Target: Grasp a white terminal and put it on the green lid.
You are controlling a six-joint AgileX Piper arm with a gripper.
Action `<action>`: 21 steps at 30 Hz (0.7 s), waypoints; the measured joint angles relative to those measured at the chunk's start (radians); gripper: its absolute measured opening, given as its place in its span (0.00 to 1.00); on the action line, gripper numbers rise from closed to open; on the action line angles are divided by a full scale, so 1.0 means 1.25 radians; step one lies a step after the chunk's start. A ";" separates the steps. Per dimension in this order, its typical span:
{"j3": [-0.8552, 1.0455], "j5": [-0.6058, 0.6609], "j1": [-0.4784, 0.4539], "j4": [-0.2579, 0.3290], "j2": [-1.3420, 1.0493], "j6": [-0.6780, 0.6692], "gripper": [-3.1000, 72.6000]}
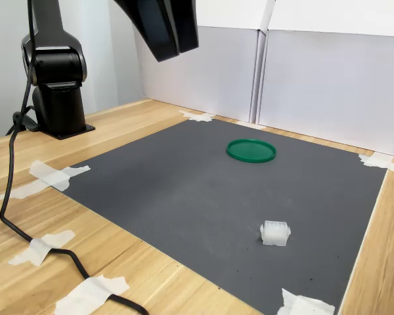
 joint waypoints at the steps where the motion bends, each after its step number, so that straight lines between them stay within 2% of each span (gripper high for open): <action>1: -0.018 0.001 0.000 0.000 0.016 -0.011 0.93; 6: -0.078 0.001 0.005 -0.007 0.094 -0.081 0.93; 9: -0.096 0.001 0.026 -0.036 0.135 -0.098 0.93; 21: -0.167 -0.027 0.138 -0.122 0.276 -0.069 0.93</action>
